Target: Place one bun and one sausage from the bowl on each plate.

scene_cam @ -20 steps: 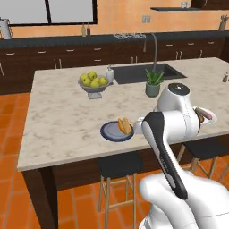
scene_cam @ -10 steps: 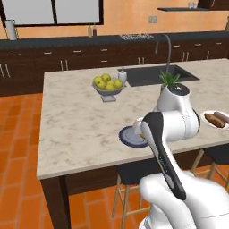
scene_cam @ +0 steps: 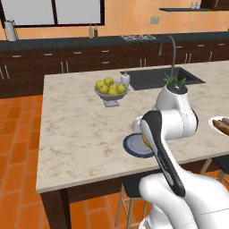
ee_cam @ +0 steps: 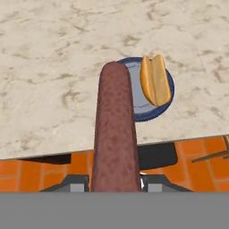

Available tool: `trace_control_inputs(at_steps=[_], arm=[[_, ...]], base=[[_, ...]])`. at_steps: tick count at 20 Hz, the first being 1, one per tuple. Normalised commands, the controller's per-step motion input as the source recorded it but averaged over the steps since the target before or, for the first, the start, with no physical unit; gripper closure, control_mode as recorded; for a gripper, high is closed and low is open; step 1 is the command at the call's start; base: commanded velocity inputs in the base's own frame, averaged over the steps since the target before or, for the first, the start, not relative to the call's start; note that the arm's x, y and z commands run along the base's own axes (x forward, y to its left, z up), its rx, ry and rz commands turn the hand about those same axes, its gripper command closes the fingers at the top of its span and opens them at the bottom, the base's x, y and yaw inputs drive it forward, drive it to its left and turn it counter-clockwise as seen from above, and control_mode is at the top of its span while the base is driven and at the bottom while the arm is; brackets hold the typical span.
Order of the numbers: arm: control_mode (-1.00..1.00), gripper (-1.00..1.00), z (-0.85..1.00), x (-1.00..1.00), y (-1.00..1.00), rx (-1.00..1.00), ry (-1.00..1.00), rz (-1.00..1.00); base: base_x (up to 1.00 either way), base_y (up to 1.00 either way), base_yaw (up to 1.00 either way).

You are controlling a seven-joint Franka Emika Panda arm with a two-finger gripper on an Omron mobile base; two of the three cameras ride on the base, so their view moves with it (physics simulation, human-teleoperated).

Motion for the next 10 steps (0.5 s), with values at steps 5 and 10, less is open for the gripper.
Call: trace_control_inputs(at_steps=[5, 10], arm=[[-1.00, 1.00, -0.16, 0.78, 0.13, 0.00, 0.07, 0.00], [-1.00, 1.00, -0.56, 0.62, -0.12, 0.00, 0.15, 0.00]], base=[[0.00, 0.00, 0.00], [0.00, 0.00, 0.00]])
